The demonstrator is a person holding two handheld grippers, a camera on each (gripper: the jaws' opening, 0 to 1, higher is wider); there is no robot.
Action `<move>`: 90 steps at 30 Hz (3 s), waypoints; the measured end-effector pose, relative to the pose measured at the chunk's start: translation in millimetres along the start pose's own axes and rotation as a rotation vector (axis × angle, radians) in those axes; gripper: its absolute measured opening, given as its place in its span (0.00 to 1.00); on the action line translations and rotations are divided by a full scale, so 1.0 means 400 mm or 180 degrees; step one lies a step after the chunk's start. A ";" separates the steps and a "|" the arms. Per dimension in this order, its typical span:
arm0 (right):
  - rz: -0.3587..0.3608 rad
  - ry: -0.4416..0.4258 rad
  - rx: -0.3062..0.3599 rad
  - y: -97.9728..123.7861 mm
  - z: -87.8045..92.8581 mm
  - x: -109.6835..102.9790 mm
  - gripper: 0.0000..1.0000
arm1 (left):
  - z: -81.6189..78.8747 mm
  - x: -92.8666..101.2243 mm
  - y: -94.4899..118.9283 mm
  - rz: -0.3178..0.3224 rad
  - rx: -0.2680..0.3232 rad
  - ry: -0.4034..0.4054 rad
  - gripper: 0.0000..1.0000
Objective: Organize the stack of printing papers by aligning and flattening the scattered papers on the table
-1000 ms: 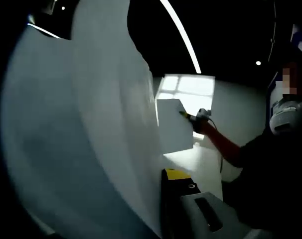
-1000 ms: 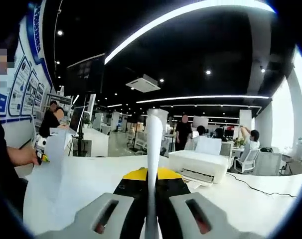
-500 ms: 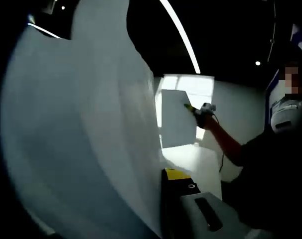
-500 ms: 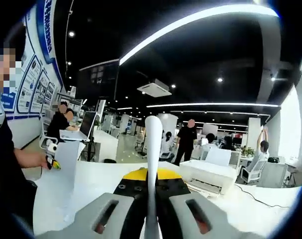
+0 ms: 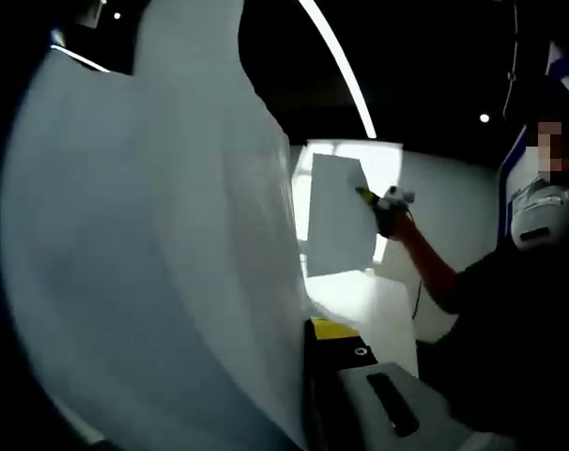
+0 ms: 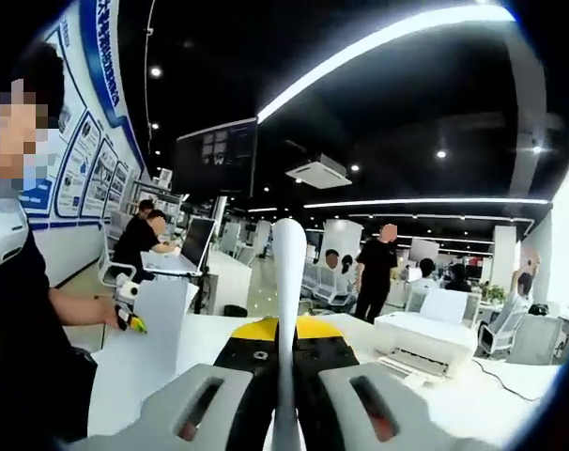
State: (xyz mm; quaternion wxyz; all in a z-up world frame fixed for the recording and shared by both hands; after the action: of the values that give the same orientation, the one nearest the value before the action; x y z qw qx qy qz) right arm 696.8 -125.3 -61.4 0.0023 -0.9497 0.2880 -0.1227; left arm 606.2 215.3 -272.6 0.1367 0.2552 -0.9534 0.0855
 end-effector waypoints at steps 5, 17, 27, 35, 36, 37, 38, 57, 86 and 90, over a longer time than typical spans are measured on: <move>-0.0177 -0.0002 0.0027 -0.021 -0.013 -0.049 0.00 | 0.000 0.001 0.000 -0.0001 0.0001 -0.0013 0.06; -0.0542 -0.0114 0.0092 -0.059 -0.028 -0.139 0.00 | 0.001 0.001 0.001 -0.0002 -0.0005 -0.0020 0.06; -0.1050 -0.0336 0.0165 -0.106 -0.042 -0.245 0.00 | 0.002 0.002 0.000 -0.0002 -0.0006 -0.0028 0.06; -0.1346 -0.0490 0.0074 -0.157 -0.024 -0.302 0.00 | 0.003 0.004 0.000 0.0005 -0.0010 -0.0033 0.06; -0.1368 -0.0493 0.0064 -0.165 -0.021 -0.307 0.00 | 0.003 0.004 0.000 0.0006 -0.0009 -0.0034 0.06; -0.1382 -0.0490 0.0043 -0.173 -0.017 -0.312 0.00 | 0.003 0.004 0.000 0.0006 -0.0009 -0.0035 0.06; -0.1396 -0.0494 0.0020 -0.181 -0.012 -0.315 0.00 | 0.003 0.004 0.000 0.0007 -0.0009 -0.0036 0.06; -0.1552 -0.0421 -0.0330 -0.342 0.096 -0.385 0.00 | -0.002 0.002 0.003 0.0021 0.0001 -0.0013 0.06; -0.0964 0.0449 -0.0433 -0.473 0.202 -0.455 0.00 | -0.009 -0.013 0.006 0.0004 0.0077 0.0081 0.07; -0.0946 0.0533 -0.0471 -0.487 0.204 -0.469 0.00 | -0.009 -0.006 0.003 0.0027 0.0086 0.0096 0.08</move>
State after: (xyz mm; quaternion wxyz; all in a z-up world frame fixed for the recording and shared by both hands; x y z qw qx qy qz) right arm 671.5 134.7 -169.4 -0.1097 -0.9659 0.1520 -0.1788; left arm 608.3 218.1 -269.9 0.1472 0.2516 -0.9510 0.1029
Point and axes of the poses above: the point that each gripper's makers call its tool centre point, and the gripper's own axes: y roughly backward along the fingers, x roughly to its right, z roughly out of its underside, the point moved 1 cm from there along y, roughly backward along the fingers, and after that the axes turned 1 degree about y, right-handed, at the moved point
